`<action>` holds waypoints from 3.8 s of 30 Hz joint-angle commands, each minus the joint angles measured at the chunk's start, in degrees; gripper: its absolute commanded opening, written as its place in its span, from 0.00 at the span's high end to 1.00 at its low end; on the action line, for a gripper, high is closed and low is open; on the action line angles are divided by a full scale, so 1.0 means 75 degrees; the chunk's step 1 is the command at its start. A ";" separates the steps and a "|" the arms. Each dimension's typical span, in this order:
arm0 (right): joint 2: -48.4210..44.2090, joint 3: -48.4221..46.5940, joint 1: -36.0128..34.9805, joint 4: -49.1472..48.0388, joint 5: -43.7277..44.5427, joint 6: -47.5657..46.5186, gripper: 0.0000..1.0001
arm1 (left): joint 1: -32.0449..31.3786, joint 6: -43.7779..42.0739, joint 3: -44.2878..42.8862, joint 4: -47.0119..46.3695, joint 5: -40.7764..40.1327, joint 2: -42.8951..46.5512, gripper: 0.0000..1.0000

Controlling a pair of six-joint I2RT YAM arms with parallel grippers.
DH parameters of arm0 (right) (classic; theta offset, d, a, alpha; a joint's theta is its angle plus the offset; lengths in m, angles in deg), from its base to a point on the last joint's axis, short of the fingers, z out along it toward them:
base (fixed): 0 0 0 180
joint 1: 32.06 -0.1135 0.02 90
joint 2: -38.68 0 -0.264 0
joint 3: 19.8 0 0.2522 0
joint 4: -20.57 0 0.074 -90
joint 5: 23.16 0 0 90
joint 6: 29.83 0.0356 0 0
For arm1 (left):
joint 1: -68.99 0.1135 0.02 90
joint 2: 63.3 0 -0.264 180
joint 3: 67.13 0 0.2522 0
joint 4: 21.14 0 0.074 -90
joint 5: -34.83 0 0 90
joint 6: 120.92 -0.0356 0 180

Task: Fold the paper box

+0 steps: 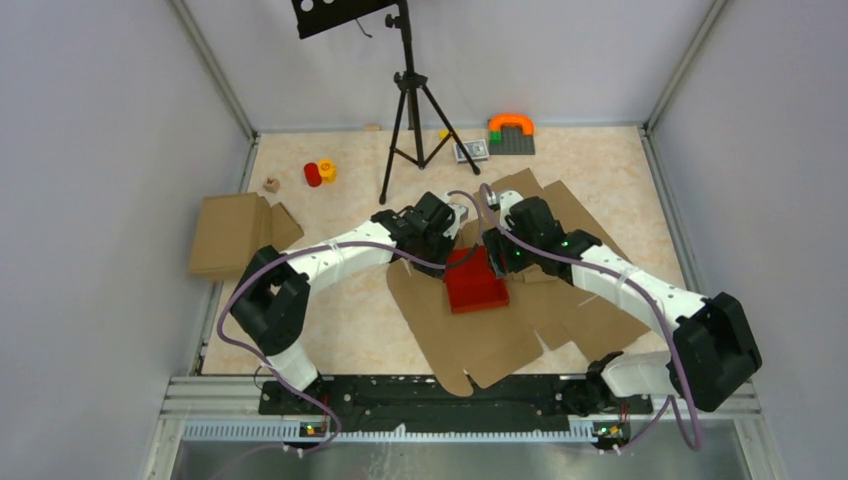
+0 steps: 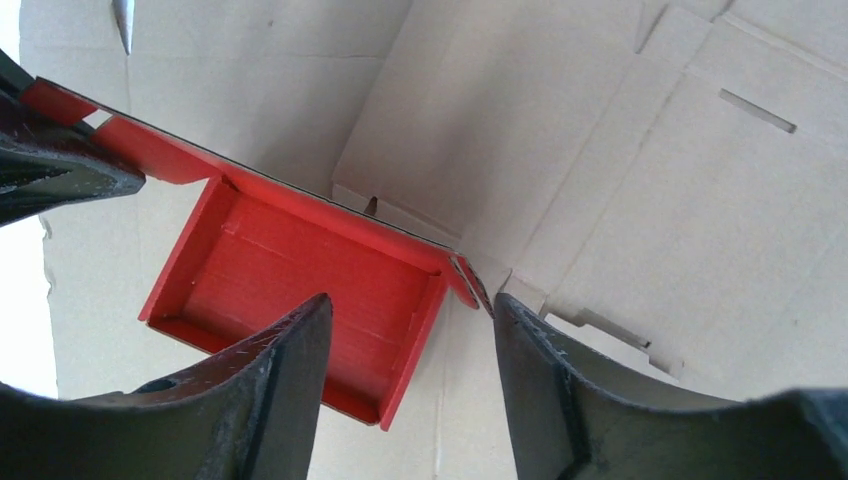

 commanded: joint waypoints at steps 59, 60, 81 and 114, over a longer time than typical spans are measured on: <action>-0.1007 0.1753 -0.1517 -0.2445 0.2468 0.2992 1.00 | -0.0093 0.1287 0.0210 -0.1191 -0.0565 -0.0045 1.00; -0.0971 0.1651 -0.1515 -0.2344 0.2533 0.3027 1.00 | -0.0086 0.1287 0.0202 -0.1185 -0.0565 -0.0030 1.00; 0.0019 0.0305 -0.1551 -0.1190 0.3535 0.3896 1.00 | -0.0120 0.1319 0.0368 -0.1230 -0.0661 0.0279 1.00; -0.0582 0.1481 -0.2124 -0.1508 0.3409 0.3852 0.97 | -0.0671 0.1561 0.0878 -0.1534 -0.1389 0.0490 1.00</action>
